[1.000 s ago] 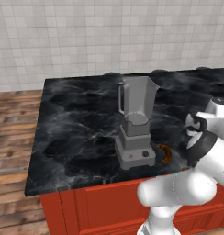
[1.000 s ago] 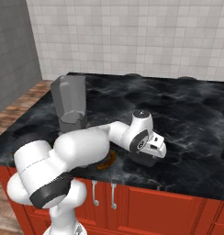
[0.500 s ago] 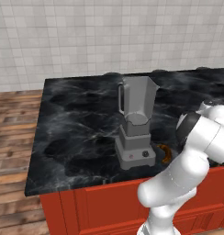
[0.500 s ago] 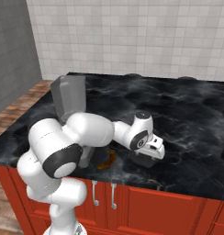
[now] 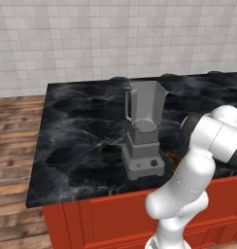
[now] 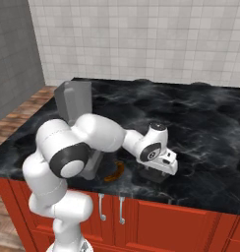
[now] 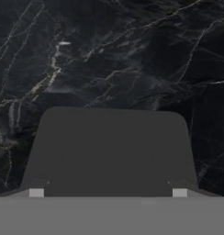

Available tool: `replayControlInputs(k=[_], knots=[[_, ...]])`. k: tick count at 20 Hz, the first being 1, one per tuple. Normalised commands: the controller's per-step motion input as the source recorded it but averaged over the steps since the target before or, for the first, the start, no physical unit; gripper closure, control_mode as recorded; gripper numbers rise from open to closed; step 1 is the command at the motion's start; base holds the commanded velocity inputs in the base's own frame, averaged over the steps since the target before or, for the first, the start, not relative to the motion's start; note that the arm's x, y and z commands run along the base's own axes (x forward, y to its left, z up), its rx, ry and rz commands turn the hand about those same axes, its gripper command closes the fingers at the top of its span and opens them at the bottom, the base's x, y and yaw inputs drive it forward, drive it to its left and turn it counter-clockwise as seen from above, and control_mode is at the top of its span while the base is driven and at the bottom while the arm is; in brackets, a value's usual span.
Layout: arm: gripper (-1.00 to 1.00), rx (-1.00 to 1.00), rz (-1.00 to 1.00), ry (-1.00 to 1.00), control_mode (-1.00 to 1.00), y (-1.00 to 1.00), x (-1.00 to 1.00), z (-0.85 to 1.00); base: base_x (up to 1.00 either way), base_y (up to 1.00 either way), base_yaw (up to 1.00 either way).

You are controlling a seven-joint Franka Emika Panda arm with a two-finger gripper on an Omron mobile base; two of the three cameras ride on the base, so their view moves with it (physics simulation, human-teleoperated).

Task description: Open the blender lid, put the banana in the blender, close the lid, and start the blender.

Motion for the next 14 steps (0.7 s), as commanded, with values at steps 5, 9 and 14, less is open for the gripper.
replayControlInputs(k=[5, 9, 14], knots=[[-1.0, 0.0, 0.0, 0.03, -1.0, 0.01, 0.0, -0.15, 0.0, 0.0, 0.0], [-1.0, 0.0, 0.0, 0.05, -1.0, 0.0, -0.05, 0.13, 0.0, 0.0, 0.0], [-1.0, 0.0, -0.01, 0.0, -1.0, 0.01, -0.19, 0.53, 0.0, 0.0, 0.0]])
